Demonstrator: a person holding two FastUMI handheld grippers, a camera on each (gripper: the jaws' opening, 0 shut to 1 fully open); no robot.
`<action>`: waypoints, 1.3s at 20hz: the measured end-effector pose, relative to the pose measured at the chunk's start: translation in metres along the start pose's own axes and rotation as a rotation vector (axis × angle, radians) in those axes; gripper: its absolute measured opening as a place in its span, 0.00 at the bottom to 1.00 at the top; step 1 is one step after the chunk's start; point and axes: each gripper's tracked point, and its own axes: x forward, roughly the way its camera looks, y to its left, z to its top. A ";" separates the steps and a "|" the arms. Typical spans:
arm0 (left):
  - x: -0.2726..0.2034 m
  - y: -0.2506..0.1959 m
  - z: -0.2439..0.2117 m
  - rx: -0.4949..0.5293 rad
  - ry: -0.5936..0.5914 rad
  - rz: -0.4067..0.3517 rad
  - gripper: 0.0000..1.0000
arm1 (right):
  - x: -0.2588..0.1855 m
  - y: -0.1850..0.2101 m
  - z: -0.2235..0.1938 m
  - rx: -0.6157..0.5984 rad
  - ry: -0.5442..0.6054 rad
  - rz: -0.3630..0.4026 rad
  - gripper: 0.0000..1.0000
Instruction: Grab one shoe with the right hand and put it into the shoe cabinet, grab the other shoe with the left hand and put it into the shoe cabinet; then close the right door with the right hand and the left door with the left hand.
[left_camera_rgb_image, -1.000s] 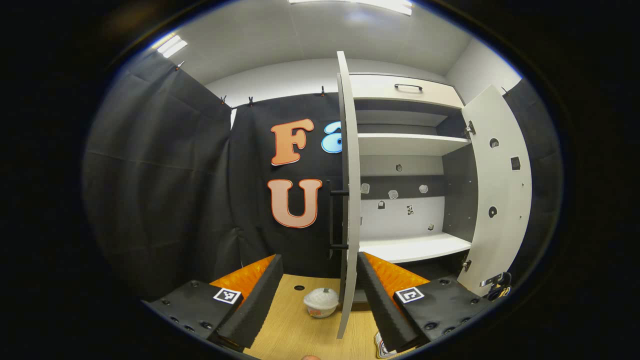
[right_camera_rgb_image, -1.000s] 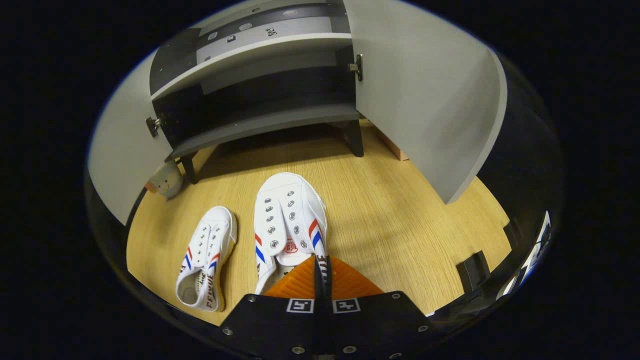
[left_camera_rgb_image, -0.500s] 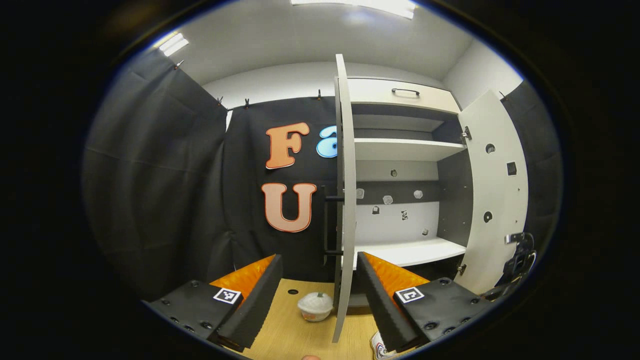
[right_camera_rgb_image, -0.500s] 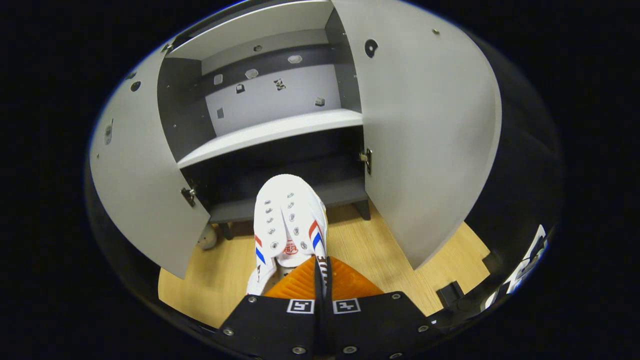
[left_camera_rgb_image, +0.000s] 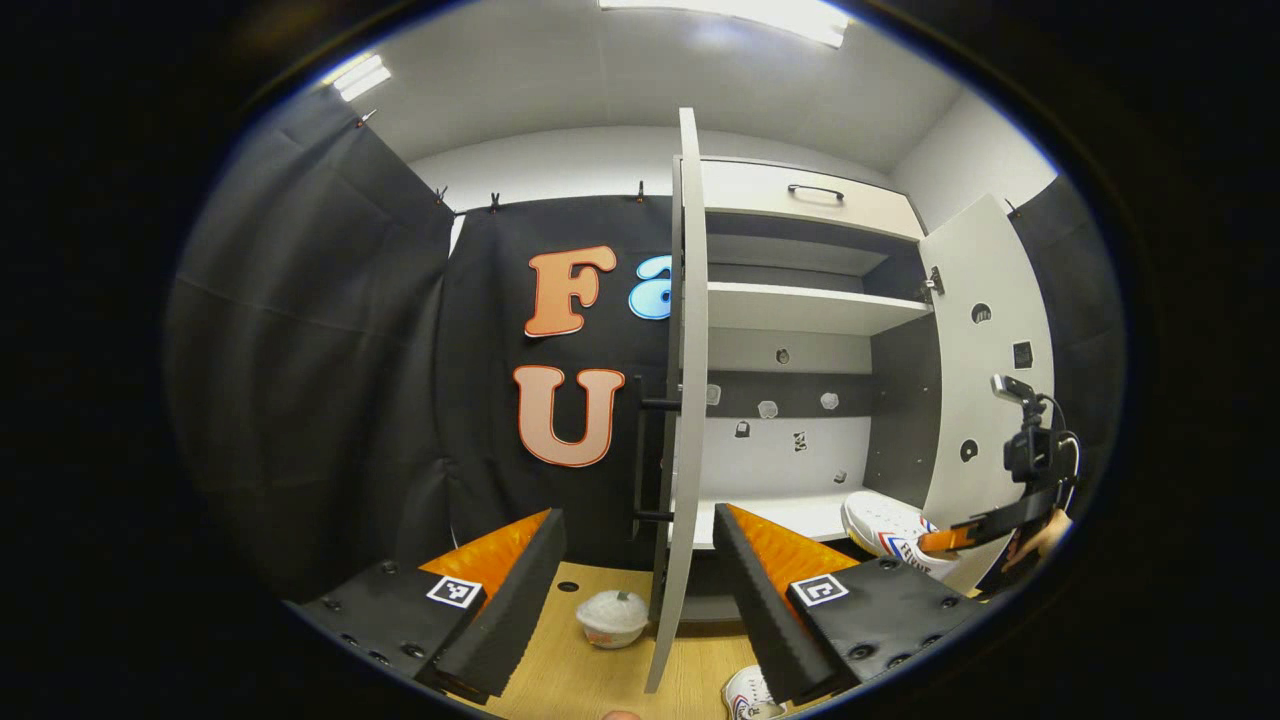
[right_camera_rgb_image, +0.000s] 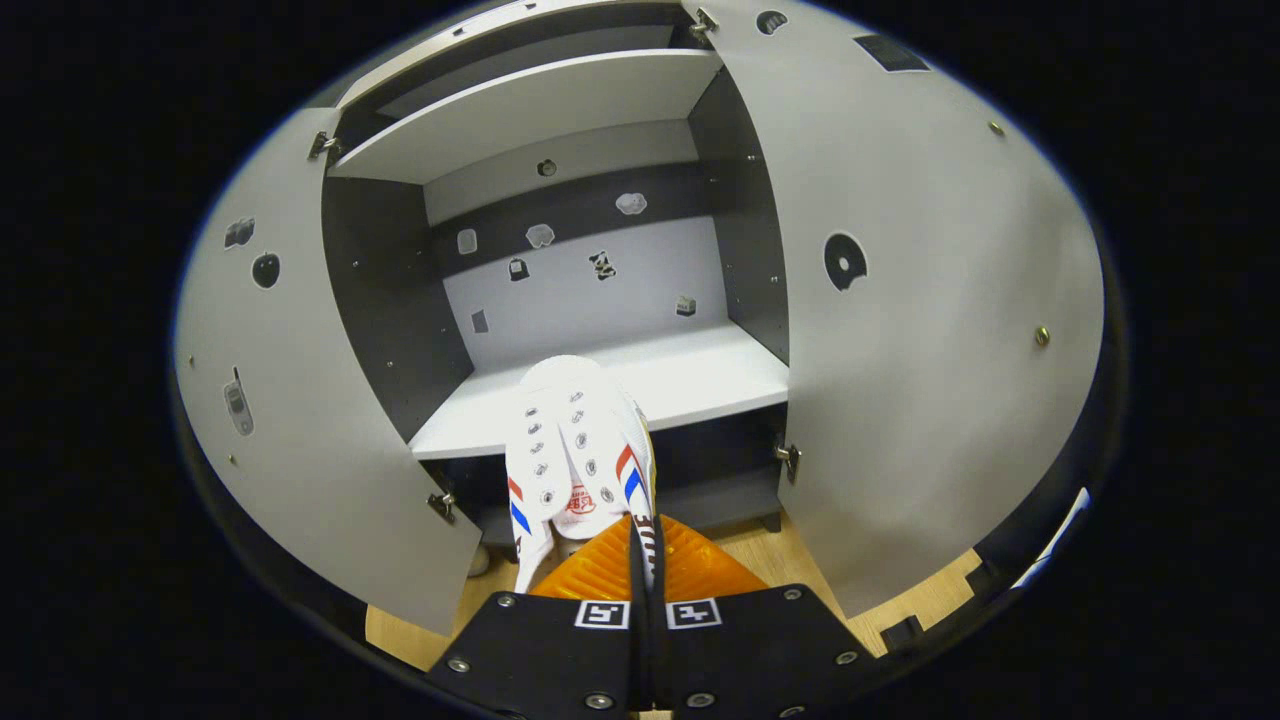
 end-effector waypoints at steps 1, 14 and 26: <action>0.001 0.000 0.001 0.005 -0.002 0.001 0.96 | 0.004 0.002 0.009 0.003 -0.012 0.002 0.00; 0.001 0.005 -0.003 0.028 0.023 0.046 0.99 | 0.106 0.016 0.095 -0.011 -0.055 -0.037 0.00; 0.003 0.011 -0.005 0.043 0.067 0.109 0.94 | 0.162 0.006 0.083 -0.005 0.019 -0.074 0.24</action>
